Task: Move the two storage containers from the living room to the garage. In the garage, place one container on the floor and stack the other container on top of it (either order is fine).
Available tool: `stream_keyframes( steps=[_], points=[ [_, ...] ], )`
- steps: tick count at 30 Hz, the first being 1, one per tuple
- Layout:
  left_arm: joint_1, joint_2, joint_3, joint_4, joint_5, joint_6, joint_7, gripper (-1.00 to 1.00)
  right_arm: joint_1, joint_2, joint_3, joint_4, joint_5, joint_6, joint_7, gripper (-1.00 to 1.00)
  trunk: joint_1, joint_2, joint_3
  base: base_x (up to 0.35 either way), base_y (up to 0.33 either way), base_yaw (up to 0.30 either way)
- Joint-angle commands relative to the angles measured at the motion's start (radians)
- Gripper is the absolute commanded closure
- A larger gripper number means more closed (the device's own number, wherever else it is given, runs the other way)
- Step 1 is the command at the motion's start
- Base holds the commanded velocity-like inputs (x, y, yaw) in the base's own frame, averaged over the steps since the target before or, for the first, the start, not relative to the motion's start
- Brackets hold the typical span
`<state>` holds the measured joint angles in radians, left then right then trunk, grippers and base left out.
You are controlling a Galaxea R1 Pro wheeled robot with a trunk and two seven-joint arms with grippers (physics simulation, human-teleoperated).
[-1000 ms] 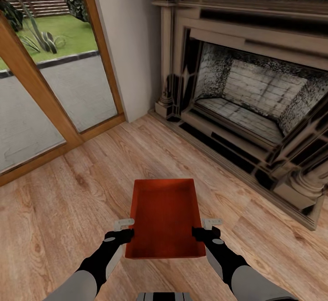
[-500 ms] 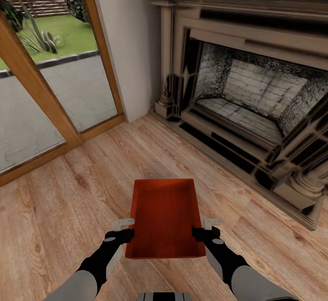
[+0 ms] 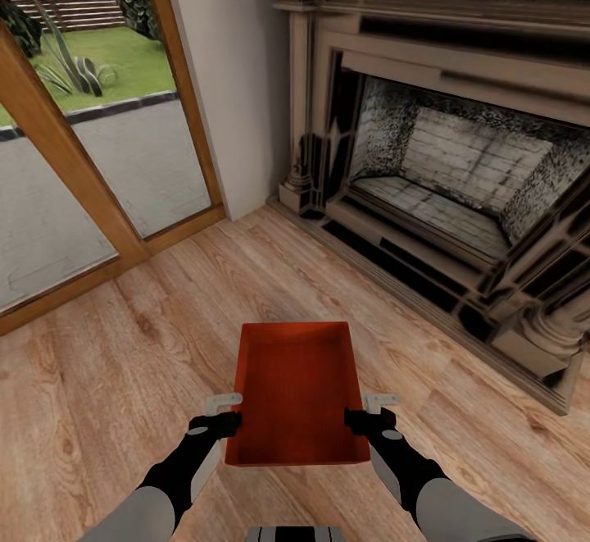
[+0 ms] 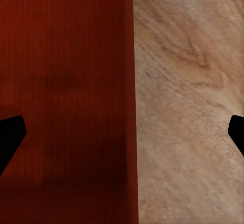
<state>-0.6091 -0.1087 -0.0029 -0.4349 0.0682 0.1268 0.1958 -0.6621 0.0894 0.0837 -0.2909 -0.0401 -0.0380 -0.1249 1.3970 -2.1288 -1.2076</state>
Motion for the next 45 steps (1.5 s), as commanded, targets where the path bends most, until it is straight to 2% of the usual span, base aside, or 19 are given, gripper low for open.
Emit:
stream_keyframes(
  steps=[1, 5, 20, 26, 30, 45],
  points=[
    [0.0, 0.0, 0.0, -0.003, 0.007, 0.005, 0.004, -1.0, -0.001, 0.0, 0.008, 0.001, -0.004, -0.003, -0.007, -1.0, 0.0, 0.0, -0.001, 0.0, 0.0, 0.0],
    [0.0, 0.0, 0.0, -0.005, 0.008, 0.005, 0.004, -1.0, -0.001, 0.0, 0.008, 0.001, -0.004, -0.003, -0.007, -1.0, 0.0, 0.0, -0.001, 0.0, 0.0, 0.0],
    [0.0, 0.0, 0.0, -0.005, 0.009, 0.005, 0.004, -1.0, -0.001, 0.0, 0.008, 0.001, -0.004, -0.003, -0.007, -1.0, 0.057, -0.105, -0.048, 0.0, 0.0, 0.0],
    [0.0, 0.0, 0.0, -0.007, 0.009, 0.005, 0.004, -1.0, -0.001, 0.0, 0.008, 0.001, -0.004, -0.002, -0.007, -1.0, 0.057, -0.105, -0.048, 0.0, 0.0, 0.0],
    [0.0, 0.0, 0.0, -0.007, 0.009, 0.005, 0.004, -1.0, 0.0, 0.0, 0.008, 0.001, -0.004, -0.002, -0.007, -1.0, 0.073, -0.133, -0.06, 0.0, 0.0, 0.0],
    [0.0, 0.0, 0.0, -0.009, 0.009, 0.005, 0.004, -1.0, 0.0, 0.0, 0.008, 0.001, -0.004, -0.002, -0.007, -1.0, 0.073, -0.133, -0.06, 0.0, 0.0, 0.0]
  ],
)
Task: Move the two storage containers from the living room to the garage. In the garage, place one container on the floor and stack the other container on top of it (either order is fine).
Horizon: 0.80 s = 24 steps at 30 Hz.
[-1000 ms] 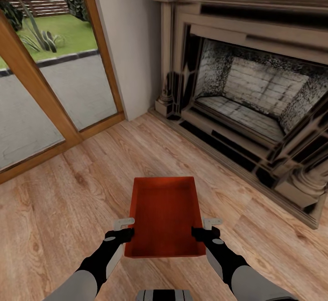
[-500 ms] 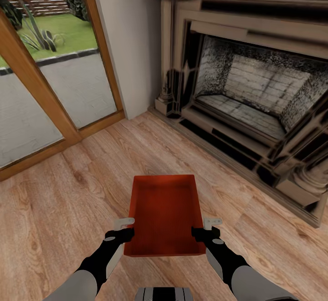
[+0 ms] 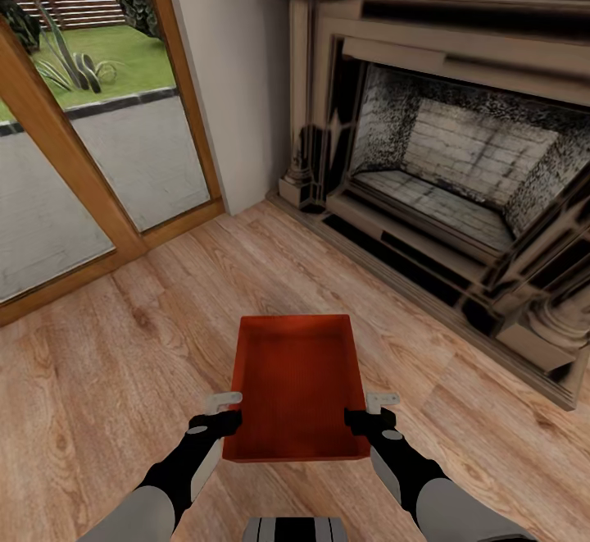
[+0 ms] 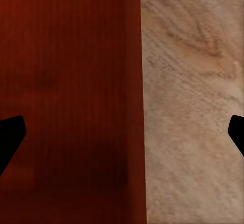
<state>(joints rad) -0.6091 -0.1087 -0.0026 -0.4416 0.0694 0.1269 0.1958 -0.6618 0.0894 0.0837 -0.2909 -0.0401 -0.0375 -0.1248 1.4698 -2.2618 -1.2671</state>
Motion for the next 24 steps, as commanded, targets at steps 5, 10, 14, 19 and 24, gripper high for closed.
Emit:
stream_keyframes(
  steps=[5, 10, 14, 19, 24],
  points=[
    [0.0, 0.0, 0.0, -0.002, 0.007, 0.005, 0.004, -1.0, -0.001, 0.0, 0.008, 0.001, -0.004, -0.003, -0.007, -1.0, 0.019, -0.035, -0.016, 0.0, 0.0, 0.0],
    [0.0, 0.0, 0.0, -0.002, 0.007, 0.005, 0.004, -1.0, -0.001, 0.0, 0.008, 0.001, -0.004, -0.003, -0.007, -1.0, 0.023, -0.042, -0.019, 0.0, 0.0, 0.0],
    [0.0, 0.0, 0.0, -0.002, 0.007, 0.005, 0.004, -1.0, -0.001, 0.0, 0.008, 0.001, -0.004, -0.003, -0.007, -1.0, 0.023, -0.042, -0.019, 0.0, 0.0, 0.0],
    [0.0, -0.001, 0.0, -0.002, 0.007, 0.005, 0.004, -1.0, -0.001, 0.0, 0.008, 0.001, -0.004, -0.002, -0.006, -1.0, 0.023, -0.042, -0.019, 0.0, 0.0, 0.0],
    [0.0, -0.004, 0.0, -0.001, 0.008, 0.005, 0.0, -1.0, -0.001, 0.0, 0.008, 0.001, -0.004, -0.003, -0.006, -1.0, 0.023, -0.042, -0.019, 0.0, 0.0, 0.0]
  ],
)
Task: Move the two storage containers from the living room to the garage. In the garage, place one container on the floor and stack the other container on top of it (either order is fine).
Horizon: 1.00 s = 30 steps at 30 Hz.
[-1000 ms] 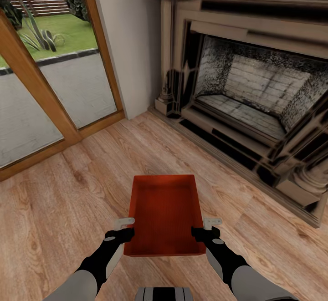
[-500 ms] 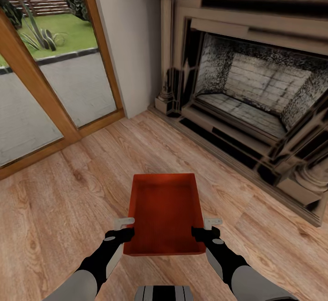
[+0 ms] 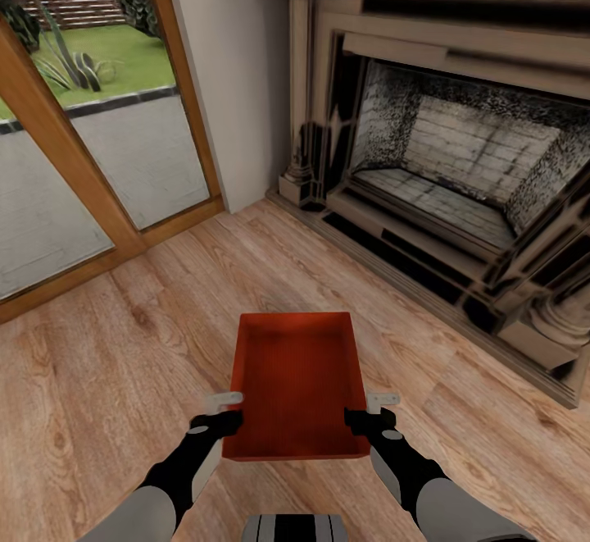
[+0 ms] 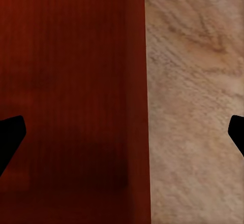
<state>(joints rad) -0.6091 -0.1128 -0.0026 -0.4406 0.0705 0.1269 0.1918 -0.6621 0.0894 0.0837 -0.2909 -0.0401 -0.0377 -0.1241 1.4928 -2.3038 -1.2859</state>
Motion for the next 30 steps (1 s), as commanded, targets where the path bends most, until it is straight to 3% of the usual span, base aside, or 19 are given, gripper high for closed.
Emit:
stream_keyframes(
  steps=[1, 11, 30],
  points=[
    [0.0, -0.003, 0.0, -0.002, 0.007, 0.005, 0.001, -1.0, -0.001, 0.0, 0.008, 0.001, -0.004, -0.002, -0.007, -1.0, 0.0, 0.0, -0.001, 0.0, 0.0, 0.0],
    [0.0, -0.017, 0.0, 0.002, 0.006, 0.005, -0.002, -1.0, 0.0, 0.0, 0.008, 0.001, -0.004, -0.002, -0.007, -1.0, 0.0, 0.0, -0.001, 0.0, 0.0, 0.0],
    [-0.001, -0.012, 0.004, 0.003, 0.005, 0.0, 0.009, -1.0, -0.001, 0.003, 0.009, 0.004, -0.001, -0.003, -0.008, -1.0, 0.0, 0.0, -0.001, 0.0, 0.0, 0.0]
  ],
)
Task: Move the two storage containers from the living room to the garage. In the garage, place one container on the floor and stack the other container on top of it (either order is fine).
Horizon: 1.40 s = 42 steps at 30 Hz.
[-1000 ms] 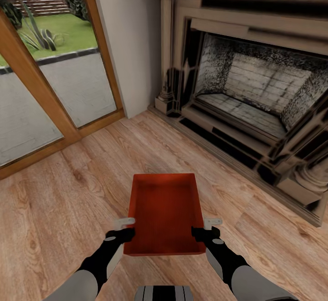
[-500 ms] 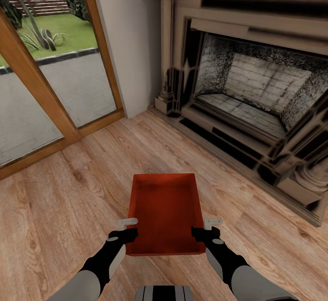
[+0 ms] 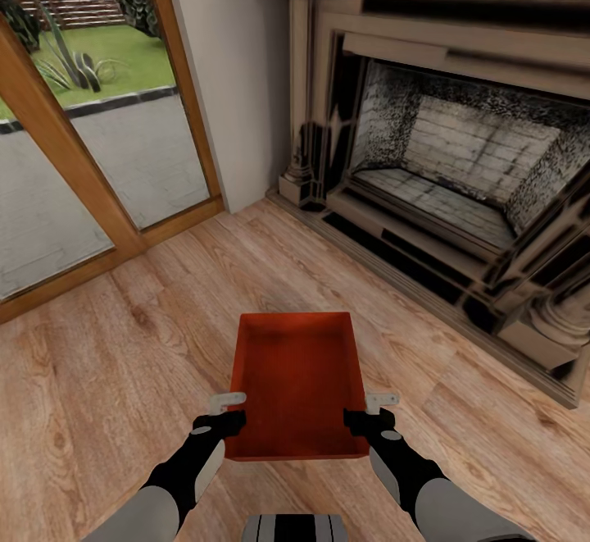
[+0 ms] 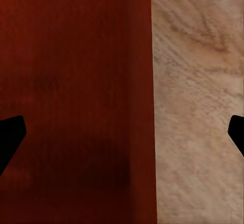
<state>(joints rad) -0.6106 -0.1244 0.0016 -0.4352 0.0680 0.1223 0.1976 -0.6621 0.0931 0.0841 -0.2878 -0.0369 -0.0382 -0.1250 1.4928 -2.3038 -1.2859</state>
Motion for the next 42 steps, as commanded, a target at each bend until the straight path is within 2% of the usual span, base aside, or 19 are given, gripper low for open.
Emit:
stream_keyframes(
  steps=[1, 12, 33, 42],
  points=[
    [0.0, 0.0, 0.0, -0.002, 0.007, 0.005, 0.003, -1.0, -0.001, 0.0, 0.008, 0.001, -0.004, -0.002, -0.007, -1.0, 0.0, 0.0, -0.001, 0.0, 0.0, 0.0],
    [0.0, 0.0, 0.0, -0.002, 0.007, 0.005, 0.004, -1.0, -0.001, -0.01, 0.009, 0.001, 0.004, -0.002, -0.008, -1.0, 0.0, 0.0, -0.001, 0.0, 0.0, 0.0],
    [0.0, 0.0, -0.004, -0.001, 0.001, 0.005, 0.003, -1.0, -0.001, -0.01, 0.009, 0.001, 0.005, -0.002, -0.008, -1.0, 0.0, 0.0, -0.001, 0.0, 0.0, 0.0],
    [0.0, 0.0, -0.007, -0.003, -0.002, 0.004, 0.003, -1.0, -0.001, -0.01, 0.009, 0.001, 0.005, -0.002, -0.008, -1.0, 0.0, 0.0, -0.001, 0.126, 0.0, 0.0]
  ],
)
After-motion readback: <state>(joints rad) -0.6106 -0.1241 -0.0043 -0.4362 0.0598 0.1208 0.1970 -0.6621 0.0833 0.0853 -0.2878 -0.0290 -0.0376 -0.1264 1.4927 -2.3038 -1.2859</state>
